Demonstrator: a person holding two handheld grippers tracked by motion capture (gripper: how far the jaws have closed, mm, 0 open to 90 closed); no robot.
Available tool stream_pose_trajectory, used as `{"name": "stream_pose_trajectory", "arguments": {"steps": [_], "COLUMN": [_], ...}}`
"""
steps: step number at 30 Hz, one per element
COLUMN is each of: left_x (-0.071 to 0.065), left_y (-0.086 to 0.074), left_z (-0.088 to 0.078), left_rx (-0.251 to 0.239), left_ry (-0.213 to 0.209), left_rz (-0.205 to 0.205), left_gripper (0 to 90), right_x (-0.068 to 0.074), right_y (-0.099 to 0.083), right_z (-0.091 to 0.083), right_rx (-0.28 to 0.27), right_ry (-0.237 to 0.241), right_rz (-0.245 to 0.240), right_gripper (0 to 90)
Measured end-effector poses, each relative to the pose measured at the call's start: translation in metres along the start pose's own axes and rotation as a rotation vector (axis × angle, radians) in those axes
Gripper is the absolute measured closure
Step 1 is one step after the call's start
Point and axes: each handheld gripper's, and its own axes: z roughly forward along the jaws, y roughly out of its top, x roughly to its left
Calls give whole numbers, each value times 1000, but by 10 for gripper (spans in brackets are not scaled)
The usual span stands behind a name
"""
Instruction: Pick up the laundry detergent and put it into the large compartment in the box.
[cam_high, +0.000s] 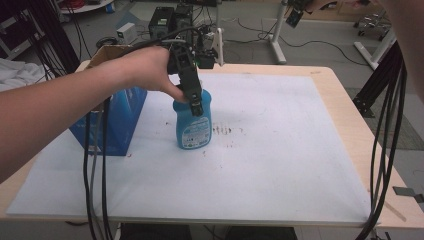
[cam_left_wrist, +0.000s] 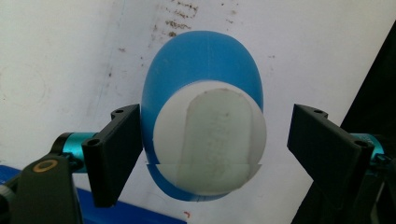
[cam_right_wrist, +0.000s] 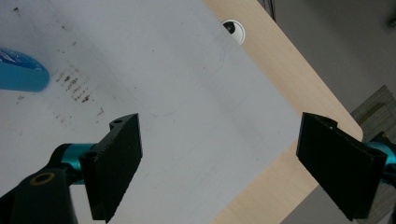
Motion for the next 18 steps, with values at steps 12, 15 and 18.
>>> {"name": "stream_pose_trajectory", "arguments": {"steps": [12, 15, 18], "left_x": [1, 1, 1], "left_y": [0, -1, -1], "left_z": [2, 3, 3], "left_rx": [-1, -5, 0], "left_ry": [5, 2, 1], "left_rz": [-6, -10, -8], "left_gripper": [185, 190, 197], "right_x": [0, 1, 1], "right_y": [0, 0, 0], "right_z": [1, 2, 1], "right_rx": [3, 4, 3], "right_ry": [3, 3, 3], "right_rz": [-2, 1, 1], "right_gripper": [136, 137, 137]}}
